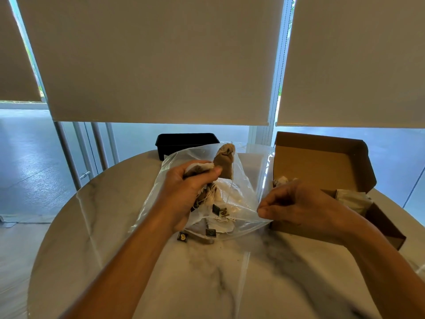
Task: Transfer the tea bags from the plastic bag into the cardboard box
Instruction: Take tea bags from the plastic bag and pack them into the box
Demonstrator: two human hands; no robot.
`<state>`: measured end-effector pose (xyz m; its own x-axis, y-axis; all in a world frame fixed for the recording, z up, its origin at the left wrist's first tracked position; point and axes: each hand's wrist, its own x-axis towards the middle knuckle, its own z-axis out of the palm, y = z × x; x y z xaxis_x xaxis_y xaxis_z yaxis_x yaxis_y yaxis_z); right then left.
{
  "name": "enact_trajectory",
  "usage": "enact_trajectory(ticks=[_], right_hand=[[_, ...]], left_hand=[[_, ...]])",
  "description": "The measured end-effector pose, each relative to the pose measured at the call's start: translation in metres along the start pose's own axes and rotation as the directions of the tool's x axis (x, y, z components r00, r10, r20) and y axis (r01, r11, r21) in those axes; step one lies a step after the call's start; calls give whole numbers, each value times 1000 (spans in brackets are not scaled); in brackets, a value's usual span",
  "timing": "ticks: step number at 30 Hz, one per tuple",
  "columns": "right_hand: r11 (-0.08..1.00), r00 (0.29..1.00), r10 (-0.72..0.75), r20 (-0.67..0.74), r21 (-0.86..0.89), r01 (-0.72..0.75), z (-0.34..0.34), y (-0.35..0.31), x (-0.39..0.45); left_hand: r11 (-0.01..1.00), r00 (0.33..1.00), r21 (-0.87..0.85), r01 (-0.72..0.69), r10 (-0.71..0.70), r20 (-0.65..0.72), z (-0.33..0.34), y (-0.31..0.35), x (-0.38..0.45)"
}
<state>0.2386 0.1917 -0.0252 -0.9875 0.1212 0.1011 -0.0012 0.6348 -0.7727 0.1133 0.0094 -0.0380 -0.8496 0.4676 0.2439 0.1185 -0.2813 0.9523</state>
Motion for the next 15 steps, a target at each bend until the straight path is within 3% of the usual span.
enact_trajectory(ticks=[7, 10, 15], right_hand=[[1000, 987, -7, -159, -13, 5, 19, -3, 10], [999, 987, -32, -155, -37, 27, 35, -7, 15], [994, 988, -55, -147, -105, 40, 48, -7, 18]], left_hand=[[999, 997, -14, 38, -37, 62, -2, 3, 0], [1000, 994, 24, 20, -22, 108, 0, 5, -2], [995, 996, -84, 51, -45, 76, 0, 11, -3]])
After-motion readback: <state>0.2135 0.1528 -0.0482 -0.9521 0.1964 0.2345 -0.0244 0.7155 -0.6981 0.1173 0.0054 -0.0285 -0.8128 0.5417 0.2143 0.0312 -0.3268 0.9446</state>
